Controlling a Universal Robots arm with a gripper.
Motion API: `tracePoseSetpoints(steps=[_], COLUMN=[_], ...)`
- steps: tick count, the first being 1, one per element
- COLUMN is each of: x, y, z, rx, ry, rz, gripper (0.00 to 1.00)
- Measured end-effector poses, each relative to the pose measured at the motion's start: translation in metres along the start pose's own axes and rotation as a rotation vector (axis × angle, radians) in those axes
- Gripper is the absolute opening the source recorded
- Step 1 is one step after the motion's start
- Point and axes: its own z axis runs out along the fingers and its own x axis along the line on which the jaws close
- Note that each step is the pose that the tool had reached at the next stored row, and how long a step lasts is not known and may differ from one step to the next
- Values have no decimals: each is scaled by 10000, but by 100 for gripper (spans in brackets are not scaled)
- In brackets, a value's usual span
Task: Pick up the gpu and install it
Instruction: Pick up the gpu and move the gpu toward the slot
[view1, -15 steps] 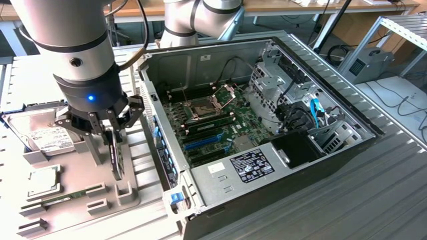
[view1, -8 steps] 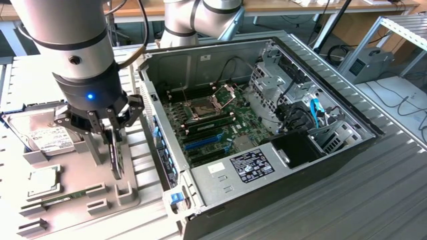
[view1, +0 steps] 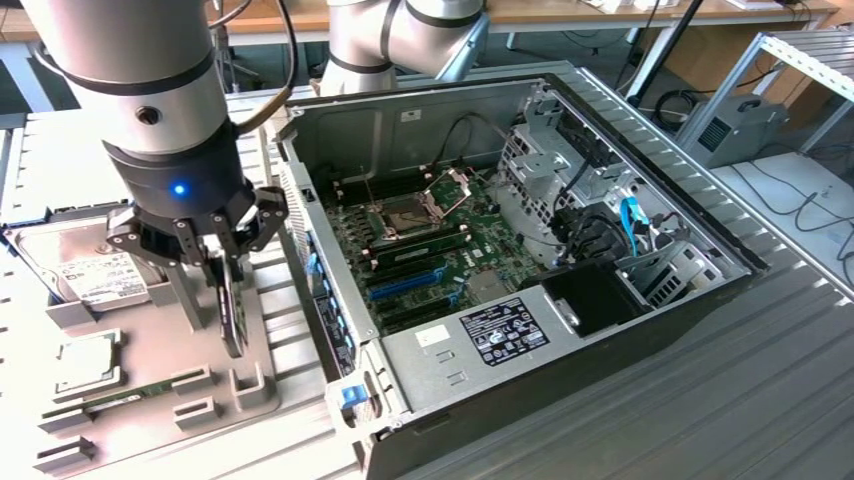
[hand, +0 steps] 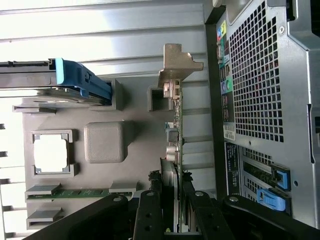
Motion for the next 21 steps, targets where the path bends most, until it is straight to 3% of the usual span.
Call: tracePoseSetpoints(steps=[21], x=[-1], y=[2], z=[-46], rx=[-23], ry=[2], rz=[1], gripper=[26])
